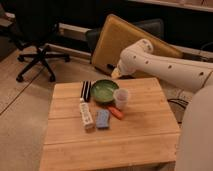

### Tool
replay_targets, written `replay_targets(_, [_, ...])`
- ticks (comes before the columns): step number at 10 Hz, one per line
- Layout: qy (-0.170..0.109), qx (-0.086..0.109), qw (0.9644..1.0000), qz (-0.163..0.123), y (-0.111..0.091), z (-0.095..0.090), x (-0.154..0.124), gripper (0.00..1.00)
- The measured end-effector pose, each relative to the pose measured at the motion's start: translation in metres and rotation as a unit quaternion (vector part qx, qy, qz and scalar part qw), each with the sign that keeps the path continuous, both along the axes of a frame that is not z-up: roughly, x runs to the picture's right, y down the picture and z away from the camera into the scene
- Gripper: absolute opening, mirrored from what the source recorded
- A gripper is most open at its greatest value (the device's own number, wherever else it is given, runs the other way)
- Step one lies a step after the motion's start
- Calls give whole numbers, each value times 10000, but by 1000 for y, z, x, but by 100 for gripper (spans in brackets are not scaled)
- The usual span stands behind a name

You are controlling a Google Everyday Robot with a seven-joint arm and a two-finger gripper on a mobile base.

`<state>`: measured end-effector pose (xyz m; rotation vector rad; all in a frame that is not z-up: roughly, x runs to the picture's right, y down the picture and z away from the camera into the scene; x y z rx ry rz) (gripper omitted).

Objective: Pick up the ceramic bowl

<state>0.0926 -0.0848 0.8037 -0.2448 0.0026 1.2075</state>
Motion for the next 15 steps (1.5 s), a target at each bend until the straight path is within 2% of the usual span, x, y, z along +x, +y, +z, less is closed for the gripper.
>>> replay_targets(2, [17, 6, 10000, -10, 0, 0, 2, 65])
replay_targets(3, [31, 23, 10000, -26, 1, 7, 7, 65])
replay_targets(6, [43, 20, 10000, -22, 9, 50, 38, 65])
replay_targets(8, [-112, 38, 9999, 52, 12, 73, 41, 65])
replay_targets(11, [-444, -33, 9989, 111, 19, 108, 41, 65])
replay_targets(15, [-858, -247, 9959, 134, 24, 145, 35, 65])
